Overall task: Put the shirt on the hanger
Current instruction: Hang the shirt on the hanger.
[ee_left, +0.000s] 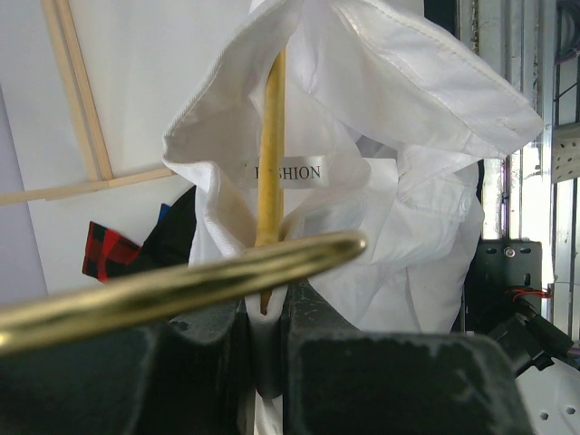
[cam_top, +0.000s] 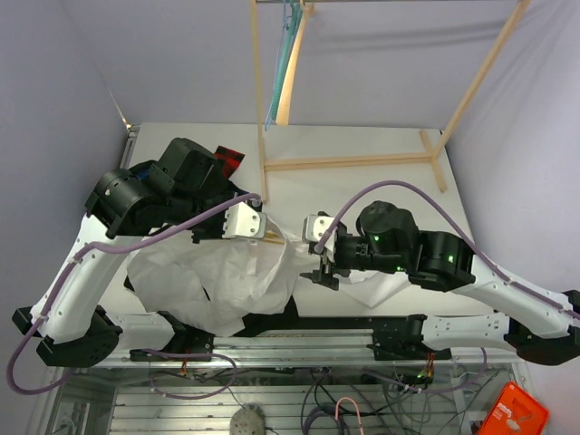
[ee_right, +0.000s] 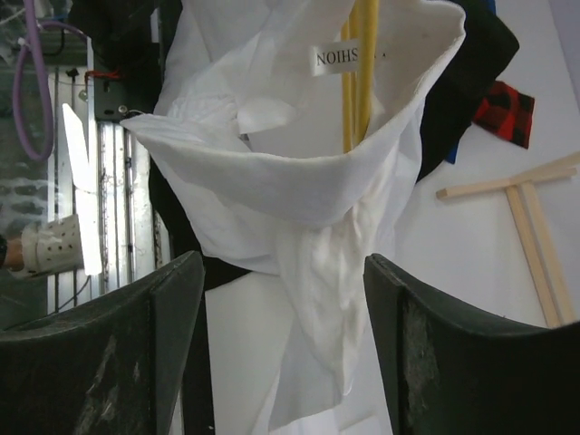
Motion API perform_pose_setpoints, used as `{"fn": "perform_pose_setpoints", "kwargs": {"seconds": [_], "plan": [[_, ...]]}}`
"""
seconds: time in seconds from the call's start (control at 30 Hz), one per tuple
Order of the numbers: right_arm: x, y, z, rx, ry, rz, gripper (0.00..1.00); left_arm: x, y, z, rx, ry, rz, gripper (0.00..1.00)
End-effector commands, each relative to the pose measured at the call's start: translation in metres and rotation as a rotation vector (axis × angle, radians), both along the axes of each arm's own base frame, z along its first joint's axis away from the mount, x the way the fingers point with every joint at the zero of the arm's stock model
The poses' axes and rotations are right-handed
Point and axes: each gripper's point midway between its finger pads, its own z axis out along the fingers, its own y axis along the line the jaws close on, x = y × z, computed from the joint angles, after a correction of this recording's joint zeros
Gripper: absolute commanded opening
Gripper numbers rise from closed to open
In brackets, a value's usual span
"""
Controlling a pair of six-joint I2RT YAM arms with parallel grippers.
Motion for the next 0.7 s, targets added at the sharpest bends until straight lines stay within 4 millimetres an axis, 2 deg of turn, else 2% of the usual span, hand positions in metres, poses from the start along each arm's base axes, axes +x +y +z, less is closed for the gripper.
{"fn": "perform_pose_setpoints", "kwargs": {"seconds": [0.0,0.23,0.57,0.67], "plan": [[0.005,-0.001,-0.02,-0.065,0.019,-0.044,0.72,0.002,-0.005,0.012,-0.039,-0.038,-0.012,0.07],[0.004,0.011,-0.019,-0.037,0.002,-0.002,0.69,0.002,-0.005,0.011,-0.036,-0.034,-0.013,0.07],[0.01,0.015,-0.027,-0.052,-0.031,0.001,0.66,-0.001,-0.007,0.012,-0.046,-0.023,-0.026,0.07],[0.007,0.019,-0.029,-0.054,-0.025,0.022,0.63,-0.001,-0.007,0.012,-0.045,-0.025,-0.026,0.07]]}}
